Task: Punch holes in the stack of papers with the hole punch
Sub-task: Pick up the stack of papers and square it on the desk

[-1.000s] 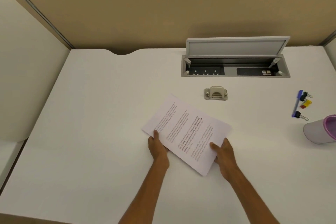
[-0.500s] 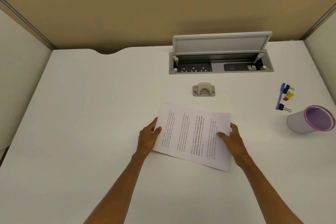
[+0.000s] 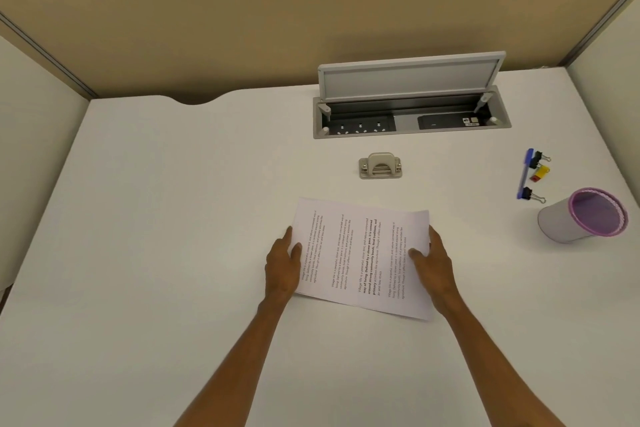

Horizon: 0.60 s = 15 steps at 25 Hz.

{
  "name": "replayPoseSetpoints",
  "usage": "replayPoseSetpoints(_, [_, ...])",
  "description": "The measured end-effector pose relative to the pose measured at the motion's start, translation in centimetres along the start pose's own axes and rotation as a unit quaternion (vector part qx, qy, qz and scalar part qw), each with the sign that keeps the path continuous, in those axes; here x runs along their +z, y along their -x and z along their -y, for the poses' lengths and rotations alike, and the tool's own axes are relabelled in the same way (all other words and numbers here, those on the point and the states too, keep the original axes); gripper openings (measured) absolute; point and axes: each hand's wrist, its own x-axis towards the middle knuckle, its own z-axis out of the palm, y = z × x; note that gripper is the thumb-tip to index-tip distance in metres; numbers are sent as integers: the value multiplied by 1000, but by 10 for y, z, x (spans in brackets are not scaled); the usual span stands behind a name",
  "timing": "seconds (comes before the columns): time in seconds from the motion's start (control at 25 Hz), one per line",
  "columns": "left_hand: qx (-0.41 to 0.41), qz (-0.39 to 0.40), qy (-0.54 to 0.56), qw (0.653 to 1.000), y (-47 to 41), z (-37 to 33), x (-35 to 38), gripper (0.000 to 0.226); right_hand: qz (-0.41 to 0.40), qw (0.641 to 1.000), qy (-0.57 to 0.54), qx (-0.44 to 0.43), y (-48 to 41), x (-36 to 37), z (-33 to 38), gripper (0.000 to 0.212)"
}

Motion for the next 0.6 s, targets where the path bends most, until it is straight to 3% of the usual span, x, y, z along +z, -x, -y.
replayPoseSetpoints(0.12, [-4,-31,68,997,1,0,3,44,-23,1000,-15,8,3,2,1,70])
replayPoseSetpoints(0.32, [1,-15,112,994,3,3,4,44,-24,1000,-19,6,3,3,-2,67])
replayPoseSetpoints(0.44, [-27,7,204,979,7,0,-4,38,-32,997,-63,20,2,-1,-4,49])
replayPoseSetpoints(0.52, [-106,25,334,936,7,-1,-10,27,-22,992,-116,46,1,-4,-8,32])
replayPoseSetpoints(0.6, [-186,34,490,851,10,5,-11,46,-19,981,-177,75,3,-6,-15,23])
